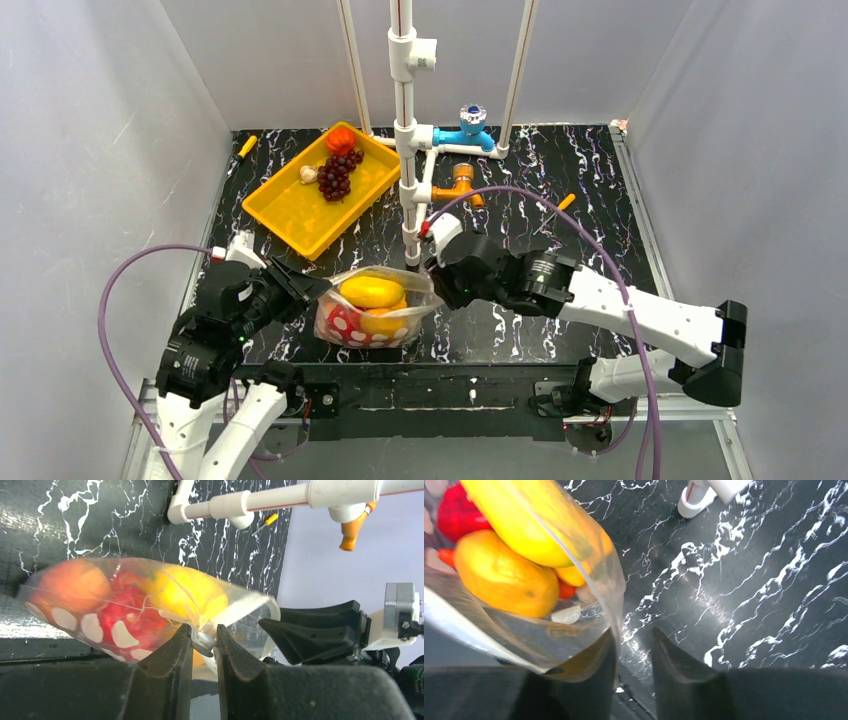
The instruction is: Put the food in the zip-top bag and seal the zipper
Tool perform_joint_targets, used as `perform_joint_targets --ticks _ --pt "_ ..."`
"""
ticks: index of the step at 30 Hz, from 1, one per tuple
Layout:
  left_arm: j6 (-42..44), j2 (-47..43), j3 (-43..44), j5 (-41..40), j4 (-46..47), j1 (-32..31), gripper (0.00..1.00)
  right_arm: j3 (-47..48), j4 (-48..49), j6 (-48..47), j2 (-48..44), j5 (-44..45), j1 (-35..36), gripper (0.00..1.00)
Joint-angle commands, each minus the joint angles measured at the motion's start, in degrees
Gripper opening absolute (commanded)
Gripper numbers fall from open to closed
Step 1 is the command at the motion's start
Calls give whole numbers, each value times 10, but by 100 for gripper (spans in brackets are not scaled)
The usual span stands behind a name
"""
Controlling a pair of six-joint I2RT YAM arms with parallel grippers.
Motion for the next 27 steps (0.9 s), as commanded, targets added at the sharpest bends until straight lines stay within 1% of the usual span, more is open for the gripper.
perform_joint_targets --ticks 1,2,3,5,7,8,10,12,14,16,20,22,24,26,27 --pt "0 -24 2 -59 11 -1 0 -38 58 -2 -48 -64 -39 17" --pt "-2 -31 -1 -65 8 -1 0 -44 63 0 -56 -68 -45 6" --pt "-6 -38 -5 -73 3 -1 0 -51 66 5 -62 -72 -53 1" --pt "-11 -57 -15 -88 -2 -1 0 -70 76 15 -81 -102 -80 1" --pt "-17 -83 -32 -109 9 -1 0 -93 95 20 -104 -150 -114 1" --pt "-22 -97 -45 -107 21 -1 0 -99 102 19 -111 -176 -124 3" --pt "-35 -110 -67 -87 50 -1 0 -92 102 10 -112 -221 -127 17" --pt "-44 -109 -87 -42 85 -1 0 -74 99 0 -100 -262 -125 33" --pt "-52 -97 -98 -5 104 -1 0 -48 94 -15 -88 -282 -121 40" --pt "-52 -85 -99 19 104 -1 0 -24 93 -39 -77 -302 -118 51" --pt "-43 -78 -85 28 92 -1 0 17 70 -104 -59 -335 -114 79" --pt "-42 -80 -77 23 84 -1 0 31 58 -150 -52 -351 -106 84" --pt "-44 -82 -71 18 77 -1 0 45 44 -186 -46 -342 -95 85" --pt "-44 -81 -68 15 73 -1 0 44 37 -221 -48 -357 -93 85" --pt "-44 -81 -67 13 72 -1 0 37 34 -248 -50 -360 -93 82"
